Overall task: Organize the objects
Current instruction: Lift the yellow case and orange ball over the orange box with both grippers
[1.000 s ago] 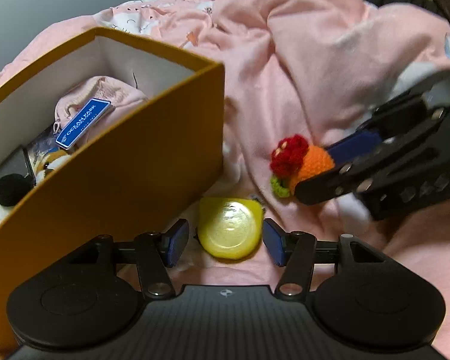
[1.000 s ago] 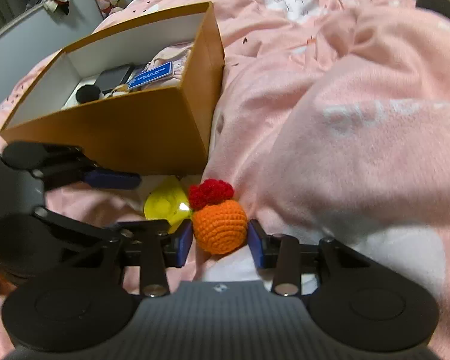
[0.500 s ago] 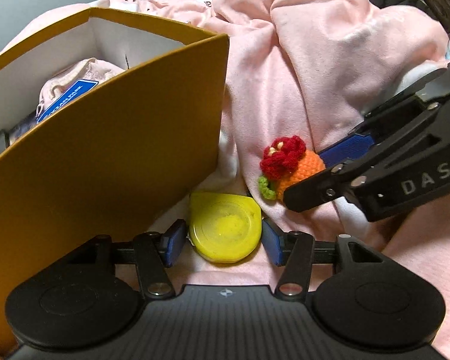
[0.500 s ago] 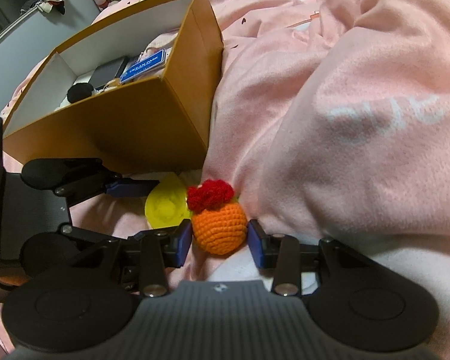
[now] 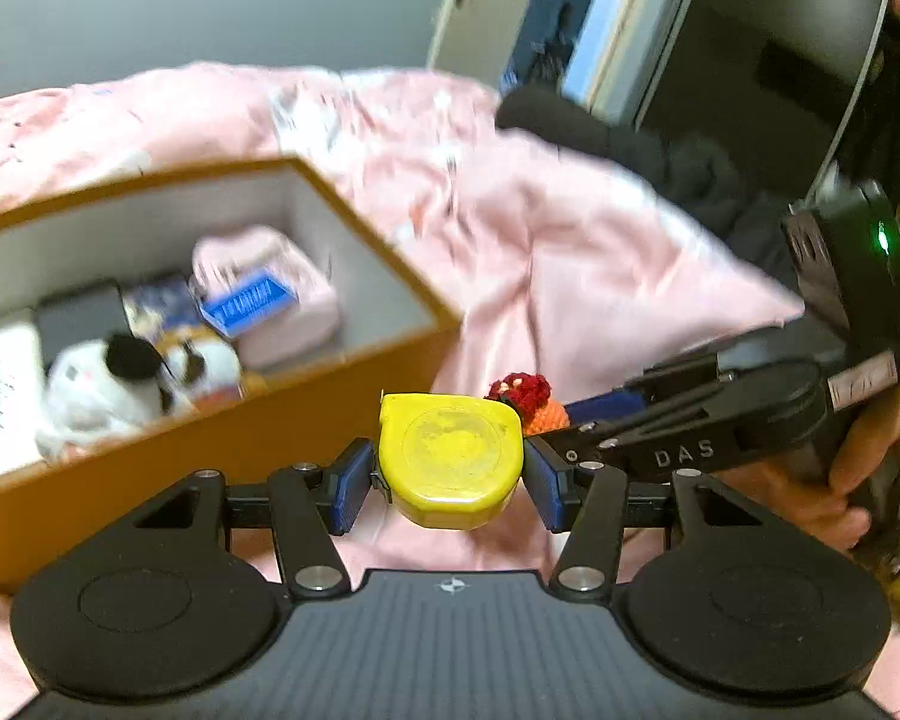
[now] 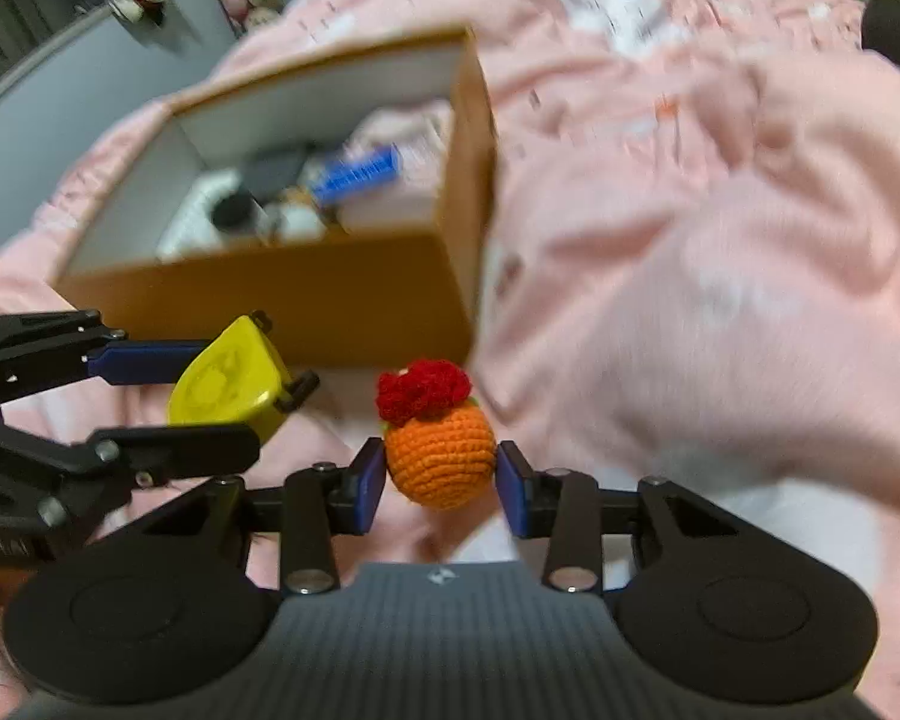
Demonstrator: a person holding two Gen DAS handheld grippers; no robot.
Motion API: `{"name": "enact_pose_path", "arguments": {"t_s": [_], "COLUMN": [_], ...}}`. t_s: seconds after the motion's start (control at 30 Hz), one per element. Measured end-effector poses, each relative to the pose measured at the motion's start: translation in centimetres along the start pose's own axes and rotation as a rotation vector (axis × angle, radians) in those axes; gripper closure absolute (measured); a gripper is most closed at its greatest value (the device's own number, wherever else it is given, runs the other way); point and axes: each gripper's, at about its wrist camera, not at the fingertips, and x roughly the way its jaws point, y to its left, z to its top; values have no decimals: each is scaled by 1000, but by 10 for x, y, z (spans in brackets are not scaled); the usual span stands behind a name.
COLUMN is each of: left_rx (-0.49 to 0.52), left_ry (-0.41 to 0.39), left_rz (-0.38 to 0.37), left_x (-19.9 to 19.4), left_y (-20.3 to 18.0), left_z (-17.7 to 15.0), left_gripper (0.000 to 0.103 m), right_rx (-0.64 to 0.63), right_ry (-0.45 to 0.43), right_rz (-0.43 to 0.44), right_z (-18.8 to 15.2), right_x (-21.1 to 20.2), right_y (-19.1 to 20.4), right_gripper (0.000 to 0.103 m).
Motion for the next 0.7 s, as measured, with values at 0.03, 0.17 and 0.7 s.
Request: {"name": "enact_pose_path", "arguments": {"t_s": [0.03,0.17,0.7], "left_rx": [-19,-63,-161], "left_ry": [-14,-47,219], "left_rz": [-7,25,58], "left_x": [-6,-19,69], "left_y": [1,12,67], "left_z": [7,34,74], "left_gripper": [41,41,41], "right_rx": [-14,-106,-255], "right_ry": [-22,-103,-124], "right_rz": [5,20,-54], "right_z": [6,34,118], "right_x": [-10,-39,-1], "right_y": [2,19,24], "right_gripper": [61,61,61]}}
